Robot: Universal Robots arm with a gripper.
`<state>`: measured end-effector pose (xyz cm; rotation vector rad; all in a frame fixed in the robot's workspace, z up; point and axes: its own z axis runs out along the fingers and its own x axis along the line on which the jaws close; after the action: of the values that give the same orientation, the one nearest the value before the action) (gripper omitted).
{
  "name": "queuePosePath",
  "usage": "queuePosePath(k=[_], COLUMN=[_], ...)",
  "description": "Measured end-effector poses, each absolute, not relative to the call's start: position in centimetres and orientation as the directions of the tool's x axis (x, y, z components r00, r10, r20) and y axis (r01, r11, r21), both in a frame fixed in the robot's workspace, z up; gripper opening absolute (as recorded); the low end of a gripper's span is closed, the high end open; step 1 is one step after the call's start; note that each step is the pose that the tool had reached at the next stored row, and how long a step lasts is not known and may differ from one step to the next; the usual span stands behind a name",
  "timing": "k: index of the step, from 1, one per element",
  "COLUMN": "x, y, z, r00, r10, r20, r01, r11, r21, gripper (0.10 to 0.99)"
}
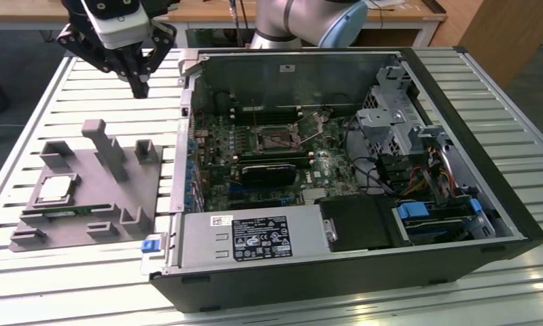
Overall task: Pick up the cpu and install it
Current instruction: 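Reach for the cpu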
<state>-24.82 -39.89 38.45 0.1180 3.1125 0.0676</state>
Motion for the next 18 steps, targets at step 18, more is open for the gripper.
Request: queuePosePath(k=[18], x=[-26.0], y=[-39.9], z=[38.3], r00=[-0.997], r10=[0.076], r20=[-0.025], r01=[0.075], r11=[0.996], r21=[0.044], gripper=[0.106])
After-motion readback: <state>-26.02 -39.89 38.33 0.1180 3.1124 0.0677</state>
